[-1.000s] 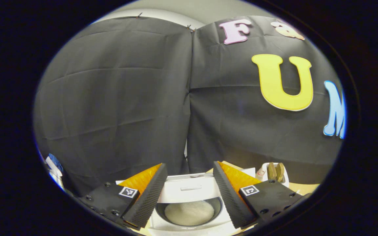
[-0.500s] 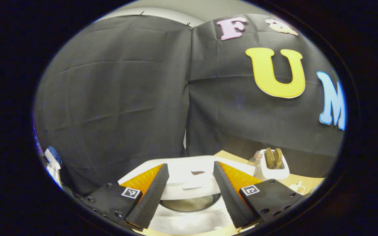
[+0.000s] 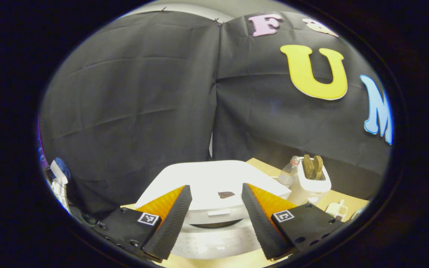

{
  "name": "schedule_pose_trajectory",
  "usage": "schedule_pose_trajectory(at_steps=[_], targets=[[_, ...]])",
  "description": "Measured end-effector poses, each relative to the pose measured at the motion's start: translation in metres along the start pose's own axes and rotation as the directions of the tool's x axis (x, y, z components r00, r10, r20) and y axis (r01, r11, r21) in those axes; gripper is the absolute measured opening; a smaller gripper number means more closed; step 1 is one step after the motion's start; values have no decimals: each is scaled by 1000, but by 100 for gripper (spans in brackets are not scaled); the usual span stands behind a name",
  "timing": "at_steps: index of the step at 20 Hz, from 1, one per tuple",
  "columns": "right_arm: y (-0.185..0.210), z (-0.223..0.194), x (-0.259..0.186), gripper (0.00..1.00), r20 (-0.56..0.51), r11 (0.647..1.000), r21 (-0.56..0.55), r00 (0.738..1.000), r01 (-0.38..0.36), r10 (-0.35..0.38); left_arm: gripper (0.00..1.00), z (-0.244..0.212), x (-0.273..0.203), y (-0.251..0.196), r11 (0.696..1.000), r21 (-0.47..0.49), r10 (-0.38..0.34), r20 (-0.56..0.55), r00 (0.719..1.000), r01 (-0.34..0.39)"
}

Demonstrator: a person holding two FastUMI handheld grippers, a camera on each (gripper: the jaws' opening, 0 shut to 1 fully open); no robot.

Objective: Close the left gripper, press the button to open the rice cooker; take a wooden spoon from the chopstick holder with the right hand, scoop a spoonful of rice and pour it into the rice cooker, then put the wooden spoon back into the chopstick holder.

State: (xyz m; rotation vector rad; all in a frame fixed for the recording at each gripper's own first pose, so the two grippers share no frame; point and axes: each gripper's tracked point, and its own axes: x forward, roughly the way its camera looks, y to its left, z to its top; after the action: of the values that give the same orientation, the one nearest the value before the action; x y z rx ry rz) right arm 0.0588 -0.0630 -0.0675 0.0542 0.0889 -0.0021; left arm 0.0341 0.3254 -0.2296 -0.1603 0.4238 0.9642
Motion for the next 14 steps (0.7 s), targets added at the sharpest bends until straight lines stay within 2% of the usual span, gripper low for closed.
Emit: schedule_pose_trajectory(at_steps=[1,5,8,9,11,14], targets=[[0,0,0,97,-3,1000,2,1000,1,-1,95,-6,1,0,1000,-2,-1,-14,1000,1],[2,-4,2,98,-16,1000,-6,1000,2,-2,95,-35,11,-2,999,38,2,-55,998,0],[3,-3,1,97,-16,1000,-8,1000,1,-1,96,-57,18,3,999,32,8,-92,996,-5],[3,-3,1,97,-18,1000,-6,1000,1,-1,97,-54,20,5,999,45,8,-49,999,-6],[3,-4,0,97,-17,1000,-7,1000,1,-1,97,-55,19,2,997,73,-4,-50,999,8],[0,-10,-3,97,-28,1000,-1,1000,1,-1,96,-55,17,0,998,58,-26,-56,998,29]])
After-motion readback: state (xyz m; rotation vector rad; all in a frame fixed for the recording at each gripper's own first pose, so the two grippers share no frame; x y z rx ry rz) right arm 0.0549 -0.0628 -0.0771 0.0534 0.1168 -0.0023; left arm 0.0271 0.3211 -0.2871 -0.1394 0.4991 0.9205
